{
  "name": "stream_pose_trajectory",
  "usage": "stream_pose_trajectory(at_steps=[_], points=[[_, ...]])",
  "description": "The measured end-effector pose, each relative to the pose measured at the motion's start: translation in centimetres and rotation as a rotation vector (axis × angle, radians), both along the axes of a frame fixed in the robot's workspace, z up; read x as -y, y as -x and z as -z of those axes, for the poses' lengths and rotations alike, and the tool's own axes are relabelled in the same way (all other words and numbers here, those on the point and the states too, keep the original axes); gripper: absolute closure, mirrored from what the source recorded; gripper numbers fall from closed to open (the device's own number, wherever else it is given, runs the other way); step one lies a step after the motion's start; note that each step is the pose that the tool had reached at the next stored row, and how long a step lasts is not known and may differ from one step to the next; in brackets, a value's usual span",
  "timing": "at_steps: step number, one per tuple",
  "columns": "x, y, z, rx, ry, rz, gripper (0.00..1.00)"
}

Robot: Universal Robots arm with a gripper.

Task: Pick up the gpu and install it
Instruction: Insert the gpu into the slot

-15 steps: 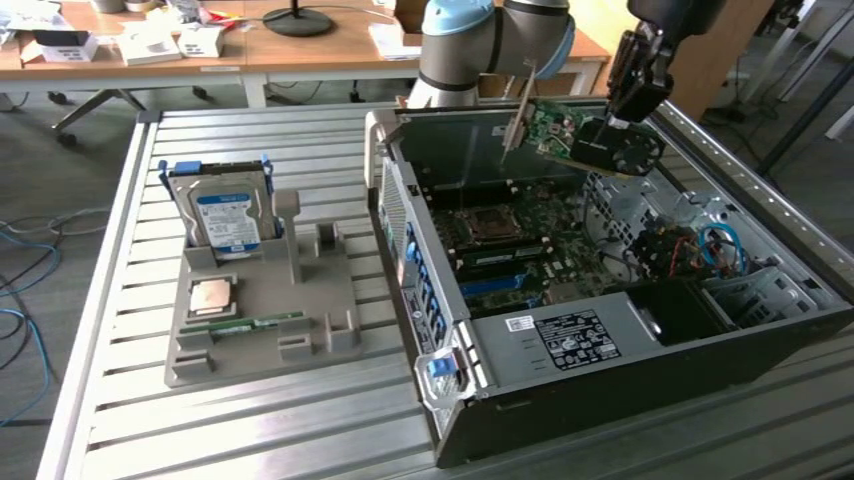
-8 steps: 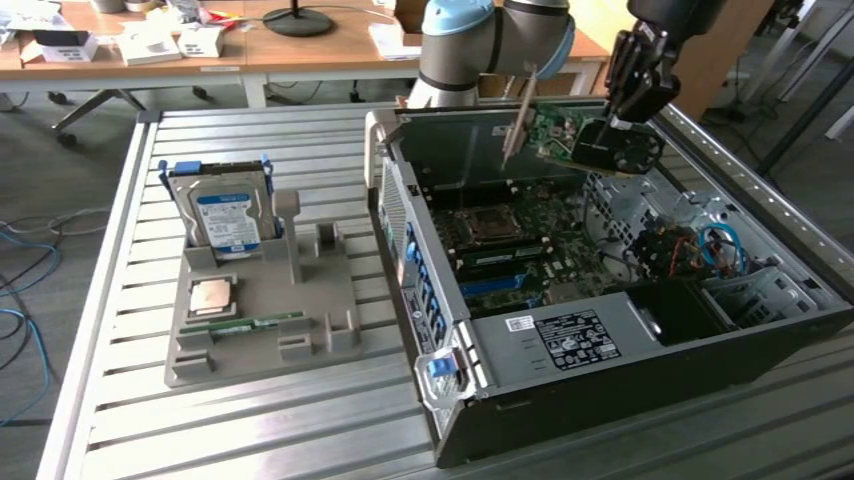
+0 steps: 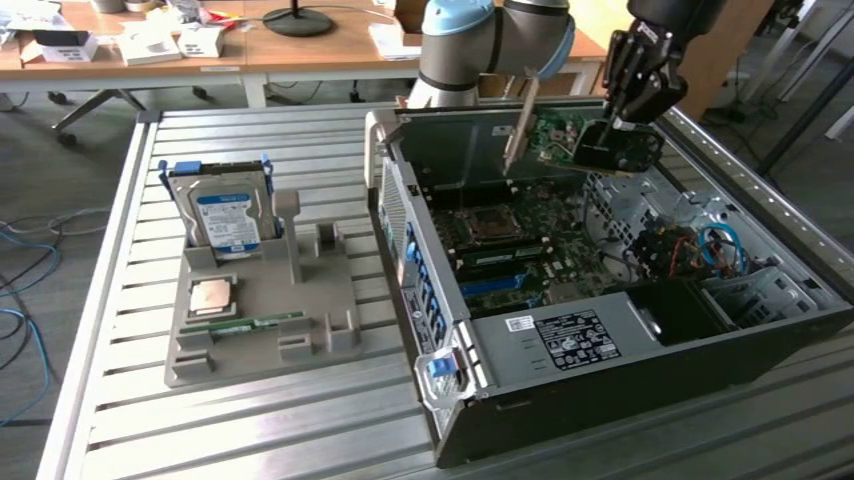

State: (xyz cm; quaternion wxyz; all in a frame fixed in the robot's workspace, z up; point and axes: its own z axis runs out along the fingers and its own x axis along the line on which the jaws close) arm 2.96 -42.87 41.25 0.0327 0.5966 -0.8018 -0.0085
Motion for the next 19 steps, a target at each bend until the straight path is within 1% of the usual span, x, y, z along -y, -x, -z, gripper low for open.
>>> stream_pose_trajectory(at_steps=[13,19], points=[[-0.01,0.00,0.07,0.0000,0.0001,-0.172,0.74],[-0.01,0.00,0.07,0.0001,0.0001,-0.178,0.74]])
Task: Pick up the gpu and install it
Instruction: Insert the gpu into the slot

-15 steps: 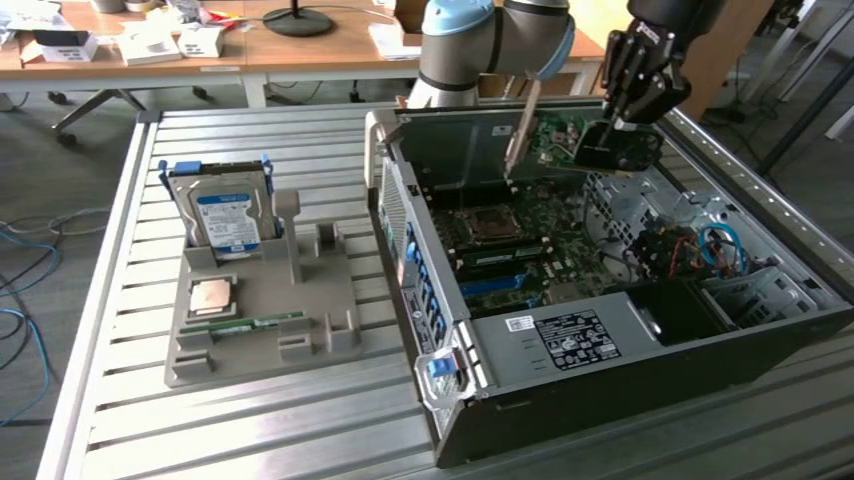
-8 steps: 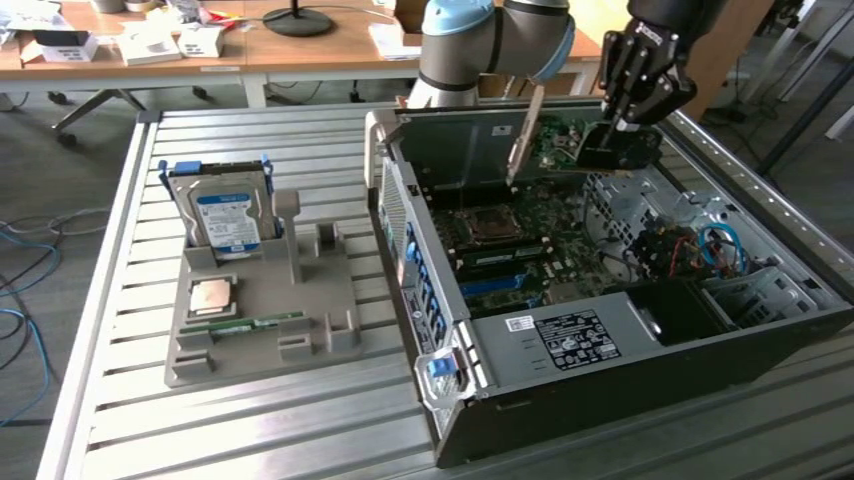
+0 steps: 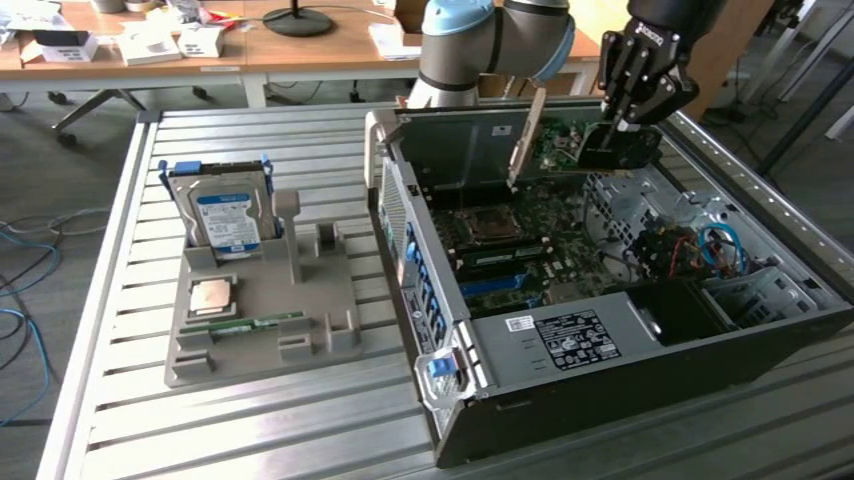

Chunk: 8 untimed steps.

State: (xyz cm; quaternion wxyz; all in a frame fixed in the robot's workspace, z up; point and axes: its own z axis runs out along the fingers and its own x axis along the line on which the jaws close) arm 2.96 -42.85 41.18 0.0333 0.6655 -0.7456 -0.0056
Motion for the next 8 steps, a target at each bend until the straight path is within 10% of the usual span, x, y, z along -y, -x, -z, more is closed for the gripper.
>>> stream_pose_trajectory(at_steps=[2,5,8], points=[[0.00,0.03,0.01,0.0041,-0.0001,0.000,0.74],[0.00,0.09,0.02,0.0297,-0.0001,-0.002,0.74],[0.00,0.10,0.02,0.0326,-0.0001,-0.003,0.74]])
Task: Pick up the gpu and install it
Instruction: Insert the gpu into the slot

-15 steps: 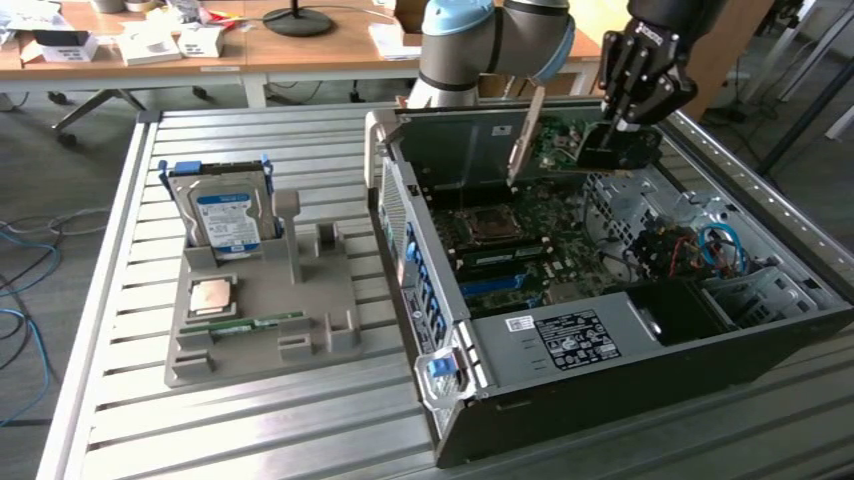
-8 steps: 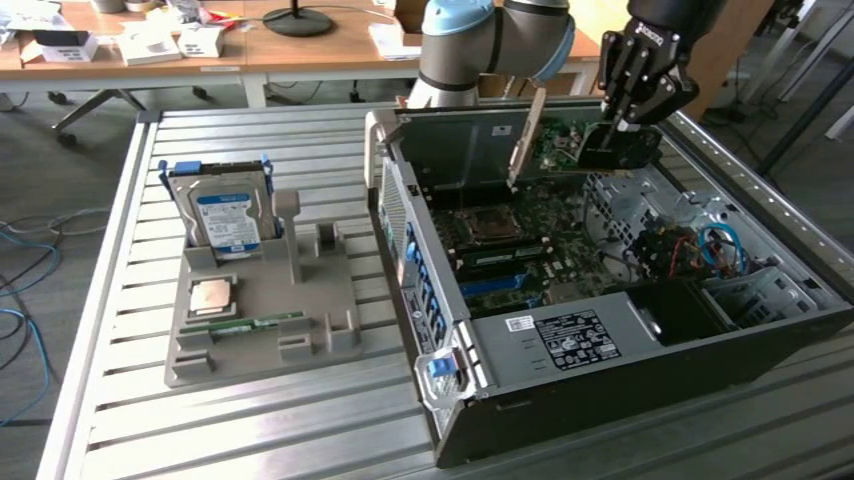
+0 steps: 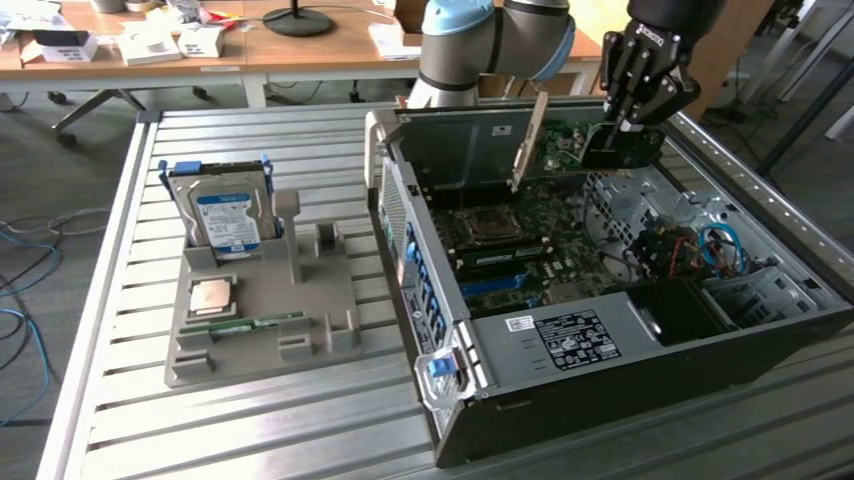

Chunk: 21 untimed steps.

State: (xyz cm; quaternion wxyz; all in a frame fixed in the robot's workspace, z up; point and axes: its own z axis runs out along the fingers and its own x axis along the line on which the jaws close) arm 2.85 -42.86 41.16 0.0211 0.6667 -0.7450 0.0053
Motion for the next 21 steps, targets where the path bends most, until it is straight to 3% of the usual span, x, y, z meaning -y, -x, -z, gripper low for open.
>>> stream_pose_trajectory(at_steps=[12,16,21], points=[[0.00,0.07,0.05,0.0011,0.0001,-0.053,0.74],[0.00,0.50,0.13,0.0088,0.0001,-0.053,0.74],[0.00,0.87,0.18,0.0110,0.0004,-0.053,0.74]])
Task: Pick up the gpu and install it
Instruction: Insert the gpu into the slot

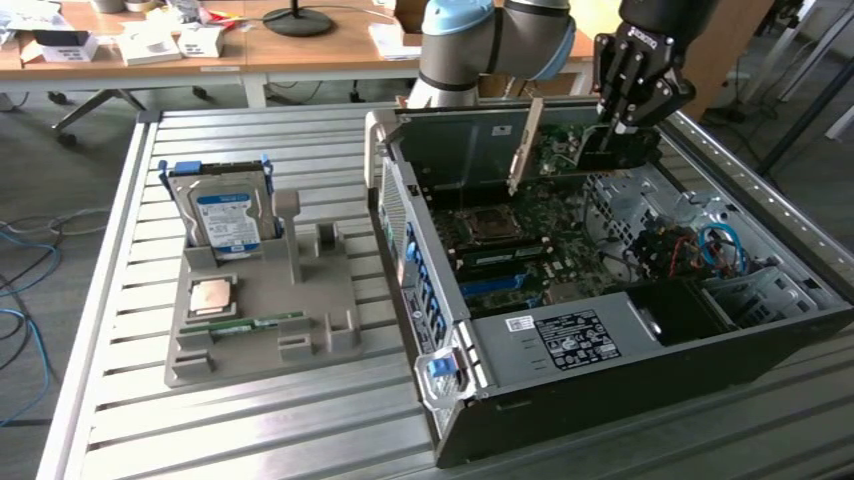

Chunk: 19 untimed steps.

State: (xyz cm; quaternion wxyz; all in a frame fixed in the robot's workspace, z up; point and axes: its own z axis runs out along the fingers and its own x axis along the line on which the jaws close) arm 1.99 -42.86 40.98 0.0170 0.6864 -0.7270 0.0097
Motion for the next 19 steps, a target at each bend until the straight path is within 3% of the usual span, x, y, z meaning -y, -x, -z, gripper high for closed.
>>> stream_pose_trajectory(at_steps=[9,19], points=[[0.00,0.4,0.01,0.0009,-0.0001,0.000,0.74],[-0.04,2.2,0.05,0.0016,-0.0001,-0.006,0.74]])
